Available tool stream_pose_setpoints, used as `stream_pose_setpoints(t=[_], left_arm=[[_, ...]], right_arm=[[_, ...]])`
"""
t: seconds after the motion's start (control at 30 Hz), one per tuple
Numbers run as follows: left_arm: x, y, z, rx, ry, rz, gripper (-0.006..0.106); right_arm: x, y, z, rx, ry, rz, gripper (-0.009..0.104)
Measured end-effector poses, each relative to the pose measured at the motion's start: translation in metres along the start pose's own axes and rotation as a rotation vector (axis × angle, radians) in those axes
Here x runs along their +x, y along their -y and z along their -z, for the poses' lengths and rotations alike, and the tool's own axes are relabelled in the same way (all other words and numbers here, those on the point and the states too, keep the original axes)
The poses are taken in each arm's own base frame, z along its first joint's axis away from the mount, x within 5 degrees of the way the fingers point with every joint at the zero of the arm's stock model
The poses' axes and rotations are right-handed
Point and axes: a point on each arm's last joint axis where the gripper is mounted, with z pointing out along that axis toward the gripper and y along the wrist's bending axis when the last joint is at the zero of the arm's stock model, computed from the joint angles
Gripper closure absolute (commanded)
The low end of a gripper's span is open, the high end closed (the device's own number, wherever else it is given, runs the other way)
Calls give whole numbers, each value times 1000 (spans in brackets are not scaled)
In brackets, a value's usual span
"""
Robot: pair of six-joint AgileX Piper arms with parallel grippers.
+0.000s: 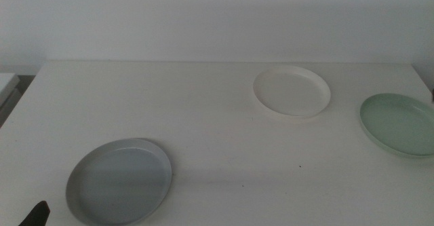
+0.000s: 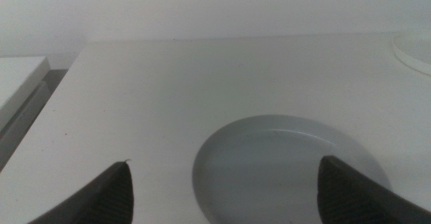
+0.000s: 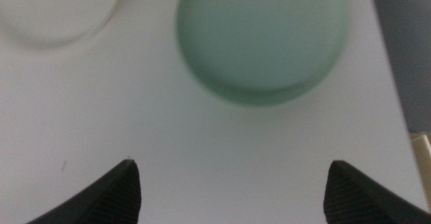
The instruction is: Stack the three bowls on top of each other.
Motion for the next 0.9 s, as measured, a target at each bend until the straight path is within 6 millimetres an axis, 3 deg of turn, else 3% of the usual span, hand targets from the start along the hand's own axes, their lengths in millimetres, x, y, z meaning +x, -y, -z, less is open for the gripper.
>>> stream_pose_setpoints(t=[0.13, 0.23, 0.37, 0.67, 0.9], left_arm=[[0, 0, 0, 0, 0, 0, 7], [0, 0, 0, 0, 0, 0, 7], [0, 0, 0, 0, 0, 0, 7], [0, 0, 0, 0, 0, 0, 7], [0, 0, 0, 0, 0, 0, 7]], right_arm=[[-35, 29, -18, 3, -33, -137, 2], [-57, 55, -43, 10, -66, -225, 3], [-73, 84, -96, 45, -152, -283, 4], [-73, 105, -209, 89, -204, -279, 20], [-62, 109, -253, 94, -228, -278, 34]])
